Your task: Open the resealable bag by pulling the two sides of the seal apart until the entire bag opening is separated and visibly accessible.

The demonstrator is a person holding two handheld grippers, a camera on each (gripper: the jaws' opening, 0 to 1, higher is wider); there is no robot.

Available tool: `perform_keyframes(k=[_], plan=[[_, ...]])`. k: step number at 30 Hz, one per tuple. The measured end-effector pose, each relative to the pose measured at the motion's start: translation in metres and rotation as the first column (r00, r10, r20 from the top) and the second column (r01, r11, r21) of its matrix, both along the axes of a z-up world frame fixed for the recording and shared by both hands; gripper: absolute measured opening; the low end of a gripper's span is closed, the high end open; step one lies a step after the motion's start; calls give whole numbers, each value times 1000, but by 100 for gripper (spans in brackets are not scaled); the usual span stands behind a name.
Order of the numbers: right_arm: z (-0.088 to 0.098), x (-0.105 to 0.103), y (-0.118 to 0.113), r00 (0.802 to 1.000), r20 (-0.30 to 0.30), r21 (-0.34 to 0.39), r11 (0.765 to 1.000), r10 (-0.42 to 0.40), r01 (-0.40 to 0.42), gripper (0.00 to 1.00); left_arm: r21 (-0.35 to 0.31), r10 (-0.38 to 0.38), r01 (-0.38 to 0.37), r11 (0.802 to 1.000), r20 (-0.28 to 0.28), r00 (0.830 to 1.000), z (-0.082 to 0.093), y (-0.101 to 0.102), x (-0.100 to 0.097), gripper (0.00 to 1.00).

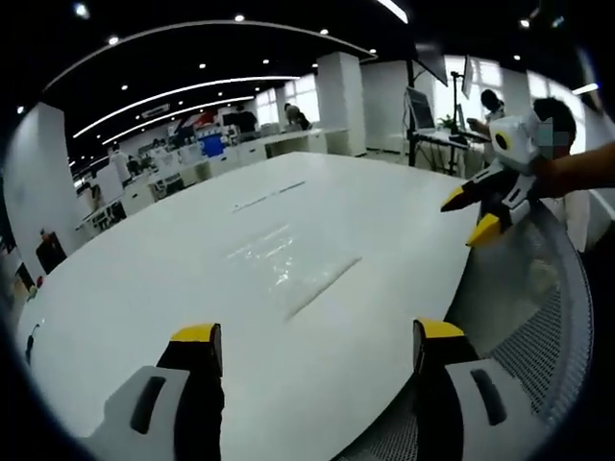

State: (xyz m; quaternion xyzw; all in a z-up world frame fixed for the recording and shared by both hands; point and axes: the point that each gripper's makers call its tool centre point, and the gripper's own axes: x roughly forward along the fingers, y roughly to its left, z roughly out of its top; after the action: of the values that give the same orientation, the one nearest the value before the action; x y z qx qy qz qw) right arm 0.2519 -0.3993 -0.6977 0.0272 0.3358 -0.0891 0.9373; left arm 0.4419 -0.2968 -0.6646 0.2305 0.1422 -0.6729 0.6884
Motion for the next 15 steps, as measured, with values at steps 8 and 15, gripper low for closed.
perform_keyframes(k=[8, 15], plan=[[1, -1, 0, 1000, 4, -7, 1000, 0, 0, 74, 7, 13, -12, 1000, -34, 999, -4, 17, -5, 97], [5, -1, -3, 999, 30, 8, 1000, -17, 17, 91, 8, 5, -5, 1000, -34, 999, -4, 20, -7, 99]])
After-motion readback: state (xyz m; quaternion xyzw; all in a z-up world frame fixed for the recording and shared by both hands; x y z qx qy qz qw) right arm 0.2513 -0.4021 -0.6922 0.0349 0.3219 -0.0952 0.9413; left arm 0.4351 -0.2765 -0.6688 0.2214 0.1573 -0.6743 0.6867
